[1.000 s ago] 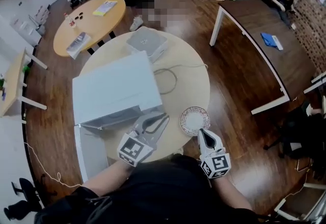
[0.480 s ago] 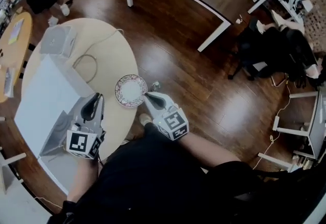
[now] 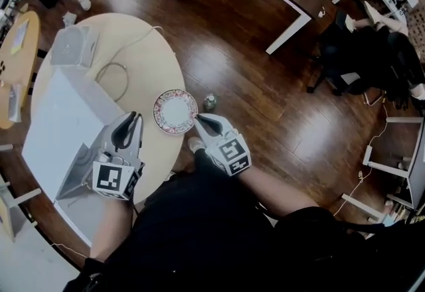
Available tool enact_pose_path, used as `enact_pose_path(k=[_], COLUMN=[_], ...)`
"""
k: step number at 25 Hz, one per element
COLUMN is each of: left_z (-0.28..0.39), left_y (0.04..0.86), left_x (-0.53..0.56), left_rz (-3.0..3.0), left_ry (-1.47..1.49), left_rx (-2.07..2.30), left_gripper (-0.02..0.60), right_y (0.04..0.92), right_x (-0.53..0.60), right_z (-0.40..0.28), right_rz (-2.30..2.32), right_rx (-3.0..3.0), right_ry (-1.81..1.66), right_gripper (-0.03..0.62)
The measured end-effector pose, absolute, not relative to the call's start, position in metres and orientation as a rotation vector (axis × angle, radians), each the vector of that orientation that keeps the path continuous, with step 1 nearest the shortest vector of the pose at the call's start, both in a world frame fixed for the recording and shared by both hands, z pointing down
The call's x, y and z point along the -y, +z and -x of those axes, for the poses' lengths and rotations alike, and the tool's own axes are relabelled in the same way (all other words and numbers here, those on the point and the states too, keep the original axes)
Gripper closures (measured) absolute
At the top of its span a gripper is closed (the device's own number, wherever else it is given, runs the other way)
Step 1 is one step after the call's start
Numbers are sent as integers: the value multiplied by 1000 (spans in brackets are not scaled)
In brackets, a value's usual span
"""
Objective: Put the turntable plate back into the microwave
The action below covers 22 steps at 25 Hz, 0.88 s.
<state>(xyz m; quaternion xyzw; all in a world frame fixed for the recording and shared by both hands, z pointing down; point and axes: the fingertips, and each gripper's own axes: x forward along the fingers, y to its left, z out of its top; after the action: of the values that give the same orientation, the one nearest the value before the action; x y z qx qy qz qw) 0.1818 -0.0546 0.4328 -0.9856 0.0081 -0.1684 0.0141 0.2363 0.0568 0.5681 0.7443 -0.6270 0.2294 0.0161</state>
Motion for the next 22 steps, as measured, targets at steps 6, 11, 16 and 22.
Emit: enact_pose_path(k=[6,11,16,22], left_z=[-183,-180,-179,-182], left_y=[454,465,467,467], left_x=[54,56,61,64], left_rz=[2997,2982,3010,3059], left_ry=[-601,-644,-682,-706], left_rx=[-30,-6,-55,-100], left_gripper=[529,529,529,529], right_y=[584,599,625,655], right_x=[-56,-53,-53,-51], right_z=[-243,-246,-254,-259], right_rz=[-2349,-2368,-2377,-2330], right_rx=[1902,1910,1860,1826], right_ry=[764,838,948,1066], right_gripper=[563,532,503,476])
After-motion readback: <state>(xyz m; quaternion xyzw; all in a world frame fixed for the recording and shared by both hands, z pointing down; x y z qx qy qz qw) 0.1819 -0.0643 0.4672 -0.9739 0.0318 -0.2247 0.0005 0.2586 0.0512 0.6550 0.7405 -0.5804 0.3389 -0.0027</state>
